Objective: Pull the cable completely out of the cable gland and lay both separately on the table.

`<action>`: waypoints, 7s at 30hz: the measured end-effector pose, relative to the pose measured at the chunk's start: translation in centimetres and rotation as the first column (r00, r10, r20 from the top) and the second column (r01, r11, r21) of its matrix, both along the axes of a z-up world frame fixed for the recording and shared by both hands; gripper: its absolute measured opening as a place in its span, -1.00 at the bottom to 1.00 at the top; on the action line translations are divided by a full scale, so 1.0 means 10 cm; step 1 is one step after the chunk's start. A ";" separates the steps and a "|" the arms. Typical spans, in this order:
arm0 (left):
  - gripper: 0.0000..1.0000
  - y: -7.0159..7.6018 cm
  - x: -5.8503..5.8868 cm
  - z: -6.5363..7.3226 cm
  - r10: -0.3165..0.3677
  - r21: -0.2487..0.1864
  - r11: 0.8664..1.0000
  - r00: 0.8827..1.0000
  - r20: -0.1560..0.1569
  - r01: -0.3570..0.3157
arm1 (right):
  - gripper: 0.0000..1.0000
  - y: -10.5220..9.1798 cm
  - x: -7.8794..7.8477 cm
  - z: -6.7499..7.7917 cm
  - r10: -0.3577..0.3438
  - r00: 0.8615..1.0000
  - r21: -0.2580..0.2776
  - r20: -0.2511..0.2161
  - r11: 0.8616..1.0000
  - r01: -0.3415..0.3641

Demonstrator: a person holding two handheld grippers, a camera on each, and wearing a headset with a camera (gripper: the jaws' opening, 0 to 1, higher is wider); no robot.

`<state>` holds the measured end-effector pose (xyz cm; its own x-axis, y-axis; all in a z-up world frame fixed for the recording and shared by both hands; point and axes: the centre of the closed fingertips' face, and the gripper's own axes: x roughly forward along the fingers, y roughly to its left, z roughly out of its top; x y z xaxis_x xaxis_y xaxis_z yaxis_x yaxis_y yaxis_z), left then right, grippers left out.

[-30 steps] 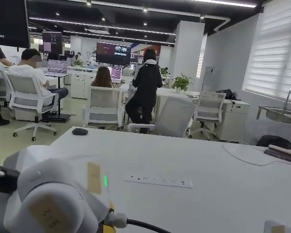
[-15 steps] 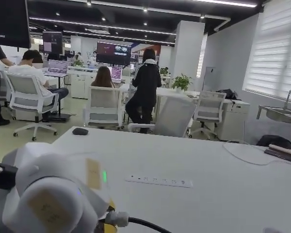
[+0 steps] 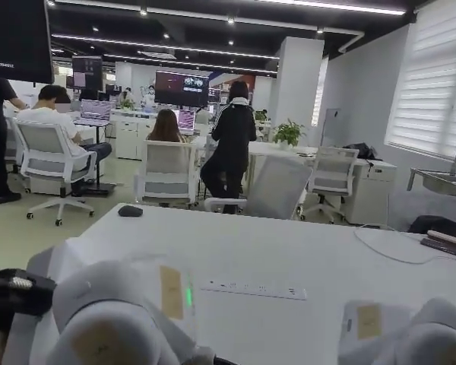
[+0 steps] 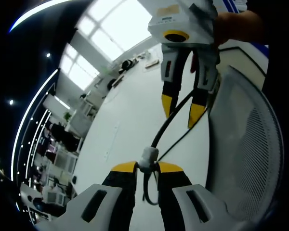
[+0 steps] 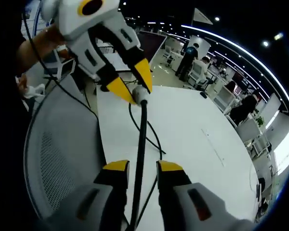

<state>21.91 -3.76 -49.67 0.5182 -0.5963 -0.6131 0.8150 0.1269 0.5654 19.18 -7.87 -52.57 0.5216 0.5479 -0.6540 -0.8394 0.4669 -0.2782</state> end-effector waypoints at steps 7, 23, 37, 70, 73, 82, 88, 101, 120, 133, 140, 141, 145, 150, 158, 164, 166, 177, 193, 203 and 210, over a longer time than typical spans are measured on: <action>-0.67 -0.06 -0.05 -0.04 -0.019 0.012 1.000 1.000 -0.002 0.019 | -0.78 0.29 0.03 0.23 0.047 0.998 0.066 0.051 0.997 -0.050; -0.67 0.11 0.05 -0.06 0.002 0.022 1.000 1.000 0.000 -0.002 | -0.94 -0.09 0.10 0.12 -0.026 0.997 0.009 0.067 1.000 0.025; -0.67 0.45 0.18 -0.02 0.075 0.035 0.997 0.997 0.010 -0.075 | -0.94 -0.31 0.09 -0.01 -0.076 0.996 -0.017 0.038 0.997 0.077; -0.67 0.83 0.38 -0.01 0.211 0.003 0.977 0.977 0.023 -0.211 | -0.69 -1.65 0.35 -0.84 -0.314 0.912 0.148 -0.263 0.921 0.360; -0.67 0.85 0.36 -0.01 0.219 0.002 0.976 0.976 0.021 -0.219 | -0.70 -1.73 0.23 -1.41 -0.285 0.908 -0.007 -0.308 0.955 0.298; -0.67 0.94 0.28 -0.03 0.255 0.019 0.967 0.967 0.007 -0.255 | -0.67 -1.60 -0.41 -2.31 -0.155 0.839 -0.152 -0.522 0.984 0.088; -0.67 0.98 0.26 -0.06 0.281 0.022 0.960 0.960 -0.002 -0.281 | -0.81 -1.67 -0.23 -2.42 -0.178 0.878 -0.236 -0.445 0.969 0.076; -0.67 0.96 0.20 -0.12 0.307 0.046 0.951 0.951 -0.016 -0.306 | -0.93 -1.95 0.90 -2.21 -0.272 0.934 -0.307 -0.233 0.932 0.195; -0.67 0.64 0.04 -0.30 0.261 0.098 0.962 0.964 -0.045 -0.256 | -0.76 -2.47 2.31 -1.56 -0.535 0.845 -0.216 0.006 0.824 0.524; -0.67 0.46 0.11 -0.22 0.181 0.057 0.982 0.983 -0.010 -0.180 | -0.61 -1.26 1.57 -0.80 -0.345 0.939 -0.006 0.001 0.939 0.345; -0.67 0.37 0.12 -0.14 0.148 0.033 0.988 0.989 0.018 -0.149 | -0.58 -0.54 0.90 -0.30 -0.167 0.979 0.153 -0.117 0.971 0.184; -0.67 0.37 0.12 -0.14 0.144 0.034 0.989 0.989 0.018 -0.144 | -0.58 -0.43 0.80 -0.21 -0.143 0.981 0.192 -0.133 0.967 0.167; -0.67 0.36 0.12 -0.13 0.143 0.044 0.989 0.989 0.038 -0.145 | -0.59 -0.15 0.54 0.00 -0.063 0.990 0.232 -0.127 0.968 0.092; -0.67 0.30 0.08 -0.11 0.118 0.041 0.992 0.992 0.043 -0.120 | -0.60 0.24 0.29 0.18 0.038 0.981 0.350 -0.188 0.936 0.030; -0.67 0.17 0.02 -0.05 0.080 0.023 0.996 0.995 0.056 -0.082 | -0.62 0.48 0.18 0.21 0.060 0.983 0.338 -0.175 0.941 0.002; -0.67 0.13 -0.01 -0.04 0.063 0.022 0.998 0.996 0.057 -0.064 | -0.91 0.44 0.18 0.19 0.056 0.987 0.305 -0.148 0.952 -0.008; -0.67 0.12 -0.01 -0.04 0.059 0.017 0.998 0.997 0.054 -0.060 | -0.91 0.43 0.17 0.20 0.063 0.986 0.311 -0.156 0.950 -0.011; -0.67 0.25 0.06 0.00 0.090 0.013 0.996 0.994 0.060 -0.091 | -0.93 0.20 0.17 0.07 0.015 0.988 0.264 -0.155 0.964 0.027; -0.67 0.36 0.08 0.08 0.126 -0.002 0.992 0.990 0.071 -0.126 | -0.92 -0.28 0.07 -0.34 -0.108 0.972 0.185 -0.207 0.972 0.148; -0.67 0.37 0.04 0.08 0.123 -0.005 0.992 0.990 0.068 -0.122 | -0.92 -0.46 0.00 -0.56 -0.152 0.960 0.110 -0.236 0.977 0.182; -0.68 0.31 -0.03 0.08 0.109 -0.007 0.994 0.991 0.079 -0.109 | -0.54 -0.23 0.04 -0.38 -0.099 0.976 0.116 -0.192 0.986 0.123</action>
